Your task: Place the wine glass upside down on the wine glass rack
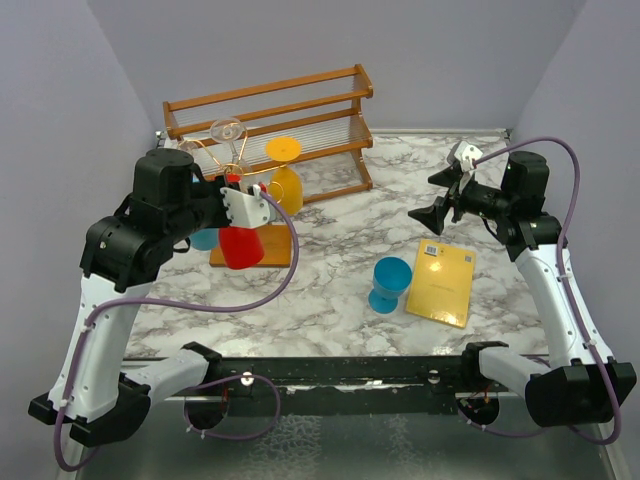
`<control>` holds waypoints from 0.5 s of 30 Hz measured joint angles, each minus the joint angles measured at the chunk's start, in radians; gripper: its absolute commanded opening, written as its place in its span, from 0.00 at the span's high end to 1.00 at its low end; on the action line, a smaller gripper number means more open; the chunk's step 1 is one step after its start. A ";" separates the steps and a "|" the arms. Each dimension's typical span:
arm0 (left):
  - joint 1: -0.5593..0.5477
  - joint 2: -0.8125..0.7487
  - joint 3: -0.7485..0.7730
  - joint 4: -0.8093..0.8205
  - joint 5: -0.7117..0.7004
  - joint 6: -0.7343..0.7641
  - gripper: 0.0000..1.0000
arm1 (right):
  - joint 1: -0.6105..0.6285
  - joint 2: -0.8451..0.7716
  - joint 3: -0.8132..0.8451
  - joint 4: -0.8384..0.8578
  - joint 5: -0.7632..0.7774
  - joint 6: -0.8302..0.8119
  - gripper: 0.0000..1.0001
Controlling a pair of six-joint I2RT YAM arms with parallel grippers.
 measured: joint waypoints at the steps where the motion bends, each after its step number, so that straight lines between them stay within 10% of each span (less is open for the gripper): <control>1: 0.000 0.000 0.003 -0.004 -0.002 0.000 1.00 | 0.000 0.000 0.000 0.000 0.000 0.000 0.05; 15: 0.000 -0.007 0.010 -0.057 -0.029 0.014 1.00 | 0.000 0.000 -0.001 0.002 0.000 0.000 0.05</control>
